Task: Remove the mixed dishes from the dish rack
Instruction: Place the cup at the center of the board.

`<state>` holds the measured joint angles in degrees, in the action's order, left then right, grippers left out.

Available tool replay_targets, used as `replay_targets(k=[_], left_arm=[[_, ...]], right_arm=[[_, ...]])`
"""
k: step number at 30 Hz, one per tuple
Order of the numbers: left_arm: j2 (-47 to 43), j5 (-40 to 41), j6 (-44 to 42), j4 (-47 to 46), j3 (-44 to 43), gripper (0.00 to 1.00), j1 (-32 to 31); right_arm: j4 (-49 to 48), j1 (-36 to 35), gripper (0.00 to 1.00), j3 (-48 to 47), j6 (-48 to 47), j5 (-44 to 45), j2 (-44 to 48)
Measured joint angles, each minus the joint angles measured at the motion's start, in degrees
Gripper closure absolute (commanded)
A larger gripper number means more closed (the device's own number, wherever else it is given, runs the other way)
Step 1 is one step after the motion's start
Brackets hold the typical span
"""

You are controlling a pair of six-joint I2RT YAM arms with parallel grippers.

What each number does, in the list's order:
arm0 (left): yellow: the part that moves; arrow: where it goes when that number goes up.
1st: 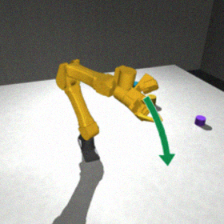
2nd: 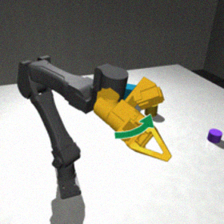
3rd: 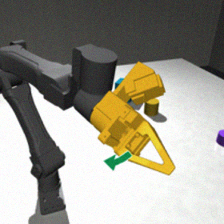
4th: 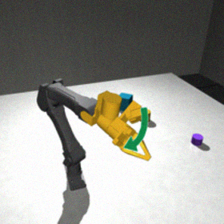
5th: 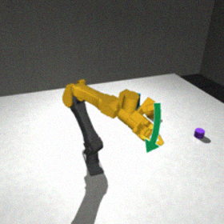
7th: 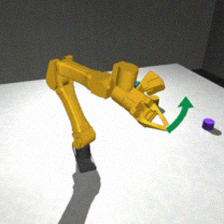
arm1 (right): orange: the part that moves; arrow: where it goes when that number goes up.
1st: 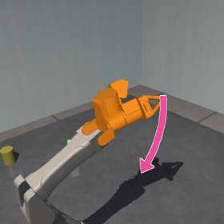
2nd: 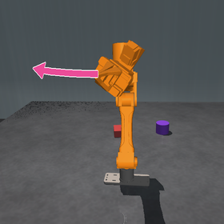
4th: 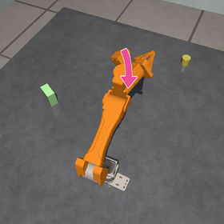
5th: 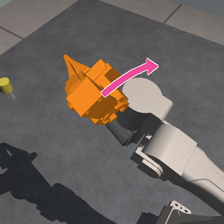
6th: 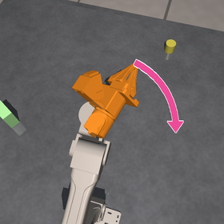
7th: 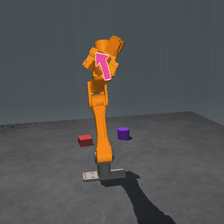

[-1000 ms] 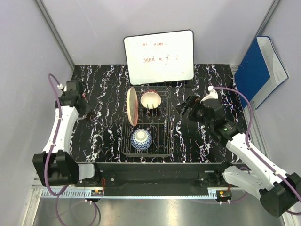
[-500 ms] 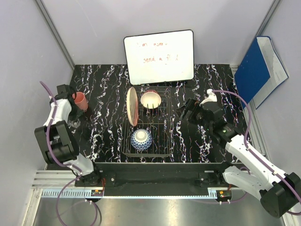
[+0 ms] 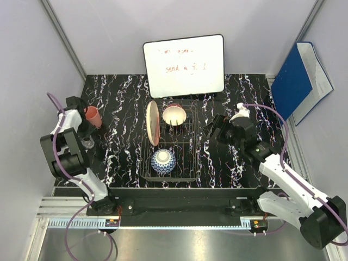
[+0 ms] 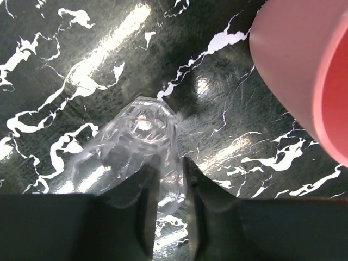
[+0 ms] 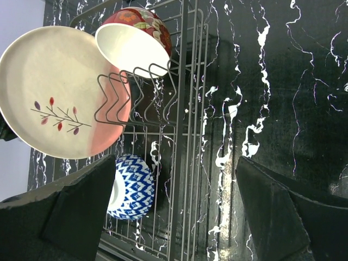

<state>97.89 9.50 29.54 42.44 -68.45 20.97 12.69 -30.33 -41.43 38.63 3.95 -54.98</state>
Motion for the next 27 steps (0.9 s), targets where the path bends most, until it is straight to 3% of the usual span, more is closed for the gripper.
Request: replay_targets(k=[9, 18, 21, 27], left_arm=[[-0.09, -0.35, 1.01, 1.22, -1.22, 0.34, 0.13], [-7.1, -0.28, 3.23, 6.16, -6.64, 0.27, 0.13], [-11.72, 0.31, 4.61, 8.59, -10.08, 0.2, -0.61], [-23.28, 3.28, 6.99, 12.04, -13.92, 0.14, -8.0]], right_arm=[[-0.85, 0.0, 0.0, 0.02, -0.22, -0.07, -0.92], [-0.96, 0.0, 0.0, 0.31, -0.48, -0.22, -1.18], [-0.98, 0.0, 0.0, 0.28, -0.85, -0.42, -2.36], [-0.55, 0.0, 0.0, -1.44, -1.73, -0.42, -4.79]])
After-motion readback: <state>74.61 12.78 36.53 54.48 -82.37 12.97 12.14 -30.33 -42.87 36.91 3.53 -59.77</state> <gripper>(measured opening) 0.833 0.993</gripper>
